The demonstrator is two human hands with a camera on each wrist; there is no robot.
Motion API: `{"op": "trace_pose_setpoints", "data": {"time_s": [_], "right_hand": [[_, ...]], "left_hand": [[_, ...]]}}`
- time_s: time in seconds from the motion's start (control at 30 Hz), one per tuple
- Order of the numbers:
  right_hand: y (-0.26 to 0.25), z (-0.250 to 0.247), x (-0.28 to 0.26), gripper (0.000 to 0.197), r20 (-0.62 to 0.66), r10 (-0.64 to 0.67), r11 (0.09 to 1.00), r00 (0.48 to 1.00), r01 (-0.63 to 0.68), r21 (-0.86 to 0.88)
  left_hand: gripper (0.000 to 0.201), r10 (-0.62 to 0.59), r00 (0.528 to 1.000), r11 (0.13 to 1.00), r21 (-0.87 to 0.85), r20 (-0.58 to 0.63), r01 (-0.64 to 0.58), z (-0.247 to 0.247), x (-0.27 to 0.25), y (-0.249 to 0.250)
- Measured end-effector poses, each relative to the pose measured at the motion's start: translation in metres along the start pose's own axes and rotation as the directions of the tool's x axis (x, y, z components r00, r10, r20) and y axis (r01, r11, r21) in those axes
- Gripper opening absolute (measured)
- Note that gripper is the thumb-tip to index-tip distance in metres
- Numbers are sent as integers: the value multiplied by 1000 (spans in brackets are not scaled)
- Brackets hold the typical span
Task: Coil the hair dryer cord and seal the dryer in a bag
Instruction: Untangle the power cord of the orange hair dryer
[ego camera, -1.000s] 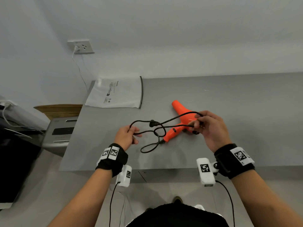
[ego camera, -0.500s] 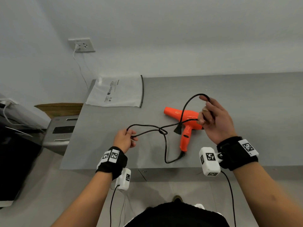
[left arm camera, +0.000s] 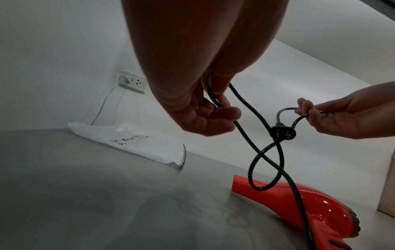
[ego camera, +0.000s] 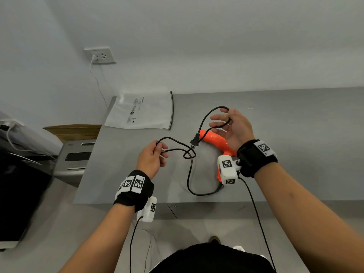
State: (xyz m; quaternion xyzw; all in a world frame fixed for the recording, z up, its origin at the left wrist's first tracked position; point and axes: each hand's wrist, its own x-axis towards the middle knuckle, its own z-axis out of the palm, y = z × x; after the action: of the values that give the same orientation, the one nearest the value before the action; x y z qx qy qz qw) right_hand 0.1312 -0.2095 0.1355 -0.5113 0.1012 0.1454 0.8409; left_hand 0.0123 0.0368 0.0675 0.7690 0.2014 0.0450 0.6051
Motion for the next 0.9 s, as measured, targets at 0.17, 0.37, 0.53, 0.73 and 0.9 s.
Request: {"op": "trace_pose_setpoints", "data": {"time_s": [0.17,0.37,0.53,0.73,0.9], "right_hand": [[8,-8,17,20,-83,38,971,996,-17,237],[26,4,20,24,74,124,991,989,-121,-50],[37,9,23,17,166,94,956,982,-43,-290],[50,12,19,29,193,49,693,980,106,-713],[43,11,-29,17,216,-48,585,975,203,-786]], "left_hand": [[42,-127,992,987,104,11,125,-7,-2,-15],[44,-122,988,990,79,97,115,-3,-10,-11],[40,-76,985,997,40,157,71,4,-14,2],[37,-78,981,996,-31,179,85,10,-20,13],[36,-75,987,993,-78,145,87,11,-20,17]]}}
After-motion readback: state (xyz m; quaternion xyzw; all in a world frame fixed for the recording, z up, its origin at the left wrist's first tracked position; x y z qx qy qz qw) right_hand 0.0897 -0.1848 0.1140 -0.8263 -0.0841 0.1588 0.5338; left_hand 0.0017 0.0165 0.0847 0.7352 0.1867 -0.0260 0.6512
